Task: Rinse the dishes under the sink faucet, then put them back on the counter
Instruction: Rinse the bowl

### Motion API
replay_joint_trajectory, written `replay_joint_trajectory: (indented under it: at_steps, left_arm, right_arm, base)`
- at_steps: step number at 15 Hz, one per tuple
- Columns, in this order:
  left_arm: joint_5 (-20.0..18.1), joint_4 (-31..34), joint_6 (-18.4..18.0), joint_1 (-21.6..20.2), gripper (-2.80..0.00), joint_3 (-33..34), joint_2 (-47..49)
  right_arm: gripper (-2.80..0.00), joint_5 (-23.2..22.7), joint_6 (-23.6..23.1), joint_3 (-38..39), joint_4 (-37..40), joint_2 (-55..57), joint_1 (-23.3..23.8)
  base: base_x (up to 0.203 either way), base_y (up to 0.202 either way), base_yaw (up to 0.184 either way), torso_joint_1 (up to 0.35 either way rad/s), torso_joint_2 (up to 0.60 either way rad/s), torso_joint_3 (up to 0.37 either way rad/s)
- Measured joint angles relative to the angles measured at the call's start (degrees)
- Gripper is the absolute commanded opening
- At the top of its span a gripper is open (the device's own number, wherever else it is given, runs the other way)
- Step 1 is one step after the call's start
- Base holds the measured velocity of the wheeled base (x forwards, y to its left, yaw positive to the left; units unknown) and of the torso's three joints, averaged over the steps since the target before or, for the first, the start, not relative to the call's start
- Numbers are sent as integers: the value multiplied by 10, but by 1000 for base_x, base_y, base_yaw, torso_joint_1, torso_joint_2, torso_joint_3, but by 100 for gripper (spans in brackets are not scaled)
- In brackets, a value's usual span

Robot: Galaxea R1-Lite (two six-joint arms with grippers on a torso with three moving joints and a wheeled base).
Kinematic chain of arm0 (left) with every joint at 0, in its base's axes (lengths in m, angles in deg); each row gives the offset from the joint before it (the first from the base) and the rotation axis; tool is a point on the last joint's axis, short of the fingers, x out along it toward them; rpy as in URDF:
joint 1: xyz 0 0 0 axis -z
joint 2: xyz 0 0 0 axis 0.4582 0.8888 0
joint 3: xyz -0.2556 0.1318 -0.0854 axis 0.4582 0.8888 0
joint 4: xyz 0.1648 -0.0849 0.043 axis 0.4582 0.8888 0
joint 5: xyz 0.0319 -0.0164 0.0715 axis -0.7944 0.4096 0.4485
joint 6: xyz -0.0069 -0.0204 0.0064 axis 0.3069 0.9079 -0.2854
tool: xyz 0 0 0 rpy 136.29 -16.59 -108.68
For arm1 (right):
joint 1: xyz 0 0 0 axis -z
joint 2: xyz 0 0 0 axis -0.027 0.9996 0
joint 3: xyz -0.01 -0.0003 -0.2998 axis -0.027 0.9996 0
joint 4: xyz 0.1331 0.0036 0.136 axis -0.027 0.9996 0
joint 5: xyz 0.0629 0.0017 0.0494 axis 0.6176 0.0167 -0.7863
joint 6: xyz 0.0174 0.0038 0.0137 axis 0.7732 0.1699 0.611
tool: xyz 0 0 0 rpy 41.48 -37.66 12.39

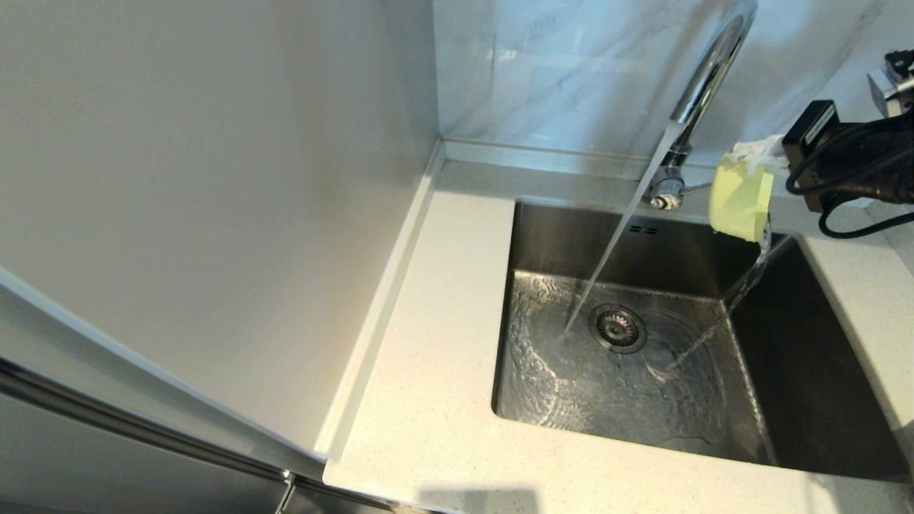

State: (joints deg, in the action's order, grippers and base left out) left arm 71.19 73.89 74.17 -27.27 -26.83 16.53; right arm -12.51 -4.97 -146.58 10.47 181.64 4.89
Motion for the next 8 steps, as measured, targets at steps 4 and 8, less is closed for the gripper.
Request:
replay_joint_trajectory:
  at_steps: [4, 8]
  left_arm:
    - [0, 0, 0, 0, -280, 0, 0]
    - [0, 0, 0, 0, -280, 0, 0]
  right_arm:
    - [-280, -63, 298, -8, -102, -4, 61]
    - [-280, -68, 629, 21, -262, -7, 132]
  base:
    - [0, 0, 0, 0, 0, 0]
    - [0, 0, 0, 0, 0, 0]
